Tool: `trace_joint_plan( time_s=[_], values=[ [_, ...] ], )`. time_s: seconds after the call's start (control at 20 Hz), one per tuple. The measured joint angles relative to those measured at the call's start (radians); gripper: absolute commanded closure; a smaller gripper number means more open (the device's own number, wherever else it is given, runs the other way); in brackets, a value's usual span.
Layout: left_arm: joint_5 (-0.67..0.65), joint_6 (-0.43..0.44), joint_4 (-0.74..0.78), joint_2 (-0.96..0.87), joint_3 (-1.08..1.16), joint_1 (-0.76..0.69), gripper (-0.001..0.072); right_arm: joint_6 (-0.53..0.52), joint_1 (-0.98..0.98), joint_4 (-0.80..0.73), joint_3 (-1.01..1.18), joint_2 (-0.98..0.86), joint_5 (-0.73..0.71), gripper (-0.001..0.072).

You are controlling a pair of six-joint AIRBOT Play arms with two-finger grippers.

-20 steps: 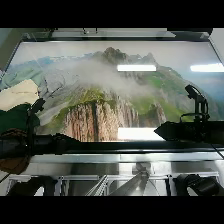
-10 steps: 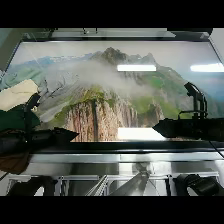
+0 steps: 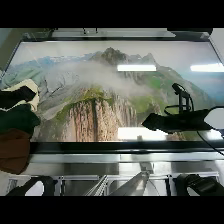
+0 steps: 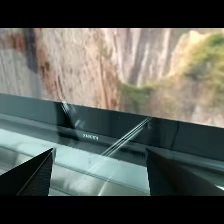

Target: Fold the shirts.

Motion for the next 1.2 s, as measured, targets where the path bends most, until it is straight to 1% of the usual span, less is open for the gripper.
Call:
trace_joint_plan(
  time_s=[0.15,0.25,0.35,0.55,0.8,0.85,0.9,0.95,1.0,1.05,1.1,1.15,1.2],
  values=[
    [-0.071,0.072,-0.145,-0.312,0.203,0.1,0.0015,-0.003,0.0,-0.002,0.0,-0.048,-0.05,0.0103],
    [-0.137,0.132,-0.247,-0.488,0.338,0.126,0.0015,-0.003,0.0,-0.002,0.0,-0.075,-0.083,0.0103],
    [-0.177,0.172,-0.309,-0.624,0.459,0.127,0.0014,-0.003,0.0,-0.002,0.0,-0.096,-0.107,0.0103],
    [-0.221,0.211,-0.364,-0.799,0.653,0.086,0.0014,-0.003,0.0,-0.002,0.0,-0.128,-0.139,0.0103],
    [-0.328,0.224,-0.38,-0.934,0.806,0.01,0.0016,-0.003,0.0,-0.002,0.0,-0.152,-0.164,0.0104],
    [-0.35,0.224,-0.372,-0.953,0.822,0.001,0.015,-0.003,0.0,-0.002,0.0,-0.154,-0.165,0.0103],
    [-0.367,0.222,-0.357,-0.969,0.834,-0.007,0.0517,-0.003,0.0,-0.002,0.0,-0.155,-0.169,0.0103],
    [-0.382,0.22,-0.333,-0.981,0.843,-0.013,0.0705,-0.003,0.0,-0.002,0.0,-0.156,-0.171,0.0107],
    [-0.401,0.22,-0.317,-0.993,0.848,-0.016,0.0706,-0.003,0.0,-0.002,0.0,-0.157,-0.171,0.0212],
    [-0.41,0.217,-0.31,-0.998,0.854,-0.019,0.0706,-0.003,0.0,-0.002,0.0,-0.158,-0.171,0.0424],
    [-0.425,0.216,-0.31,-1.003,0.862,-0.022,0.0706,-0.003,0.0,-0.002,0.0,-0.158,-0.171,0.0655],
    [-0.444,0.216,-0.32,-1.008,0.874,-0.024,0.0707,-0.003,0.0,-0.002,0.0,-0.158,-0.171,0.0694],
    [-0.476,0.213,-0.347,-1.012,0.893,-0.025,0.0707,-0.003,0.0,-0.002,0.0,-0.158,-0.172,0.0694]
  ],
)
